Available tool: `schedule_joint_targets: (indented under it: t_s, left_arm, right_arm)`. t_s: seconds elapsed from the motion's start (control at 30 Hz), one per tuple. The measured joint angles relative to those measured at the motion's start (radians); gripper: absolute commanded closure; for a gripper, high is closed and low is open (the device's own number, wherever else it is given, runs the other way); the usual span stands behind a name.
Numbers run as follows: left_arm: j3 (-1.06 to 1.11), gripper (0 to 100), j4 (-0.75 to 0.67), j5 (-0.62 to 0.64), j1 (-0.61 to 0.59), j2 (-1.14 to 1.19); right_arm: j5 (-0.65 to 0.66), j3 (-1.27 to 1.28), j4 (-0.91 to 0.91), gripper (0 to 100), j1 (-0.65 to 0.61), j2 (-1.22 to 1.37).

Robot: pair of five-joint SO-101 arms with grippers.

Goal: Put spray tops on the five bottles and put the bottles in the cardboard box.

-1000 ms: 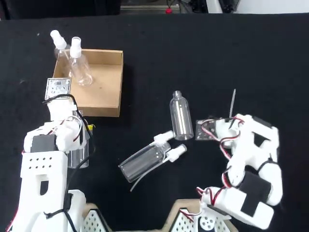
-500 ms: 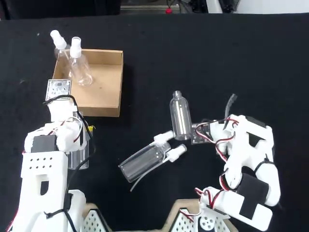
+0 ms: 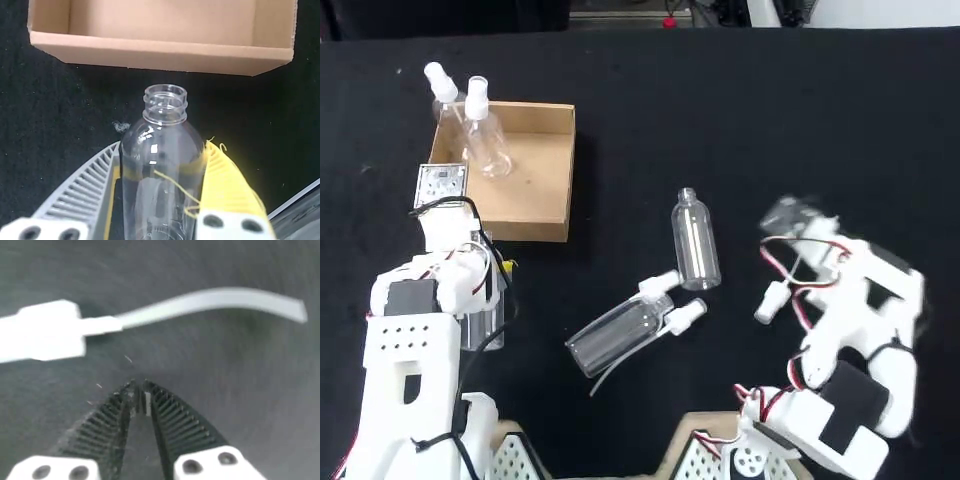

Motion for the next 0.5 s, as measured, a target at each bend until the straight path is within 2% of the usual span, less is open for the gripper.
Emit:
schedule_joint_targets:
  t_s: [0.07,0.17,0.3,0.33,0.4,0.5]
  left_arm:
    - [0.0,89,0.0,0.0,0.0,0.0]
    - [0.0,89,0.0,0.0,0.0,0.0]
    - [0.0,89,0.0,0.0,0.0,0.0]
    - [0.0,89,0.0,0.0,0.0,0.0]
    - [0.0,89,0.0,0.0,0.0,0.0]
    - [0.0,89,0.0,0.0,0.0,0.0]
  right_arm:
    - [-0.094,-0.009,0.0,98.6,0.055,0.002]
    - [-0.107,-0.029,0.0,92.2,0.084,0.002]
    - [-0.02,-0.078,0.025,71.1,0.044,0.002]
    - [-0.012,-0.104,0.049,68.5,0.021,0.002]
    - [0.012,-0.164,0.124,68.7,-0.031,0.002]
    - [0.147,-0.242,0.262,70.4,-0.117,0.002]
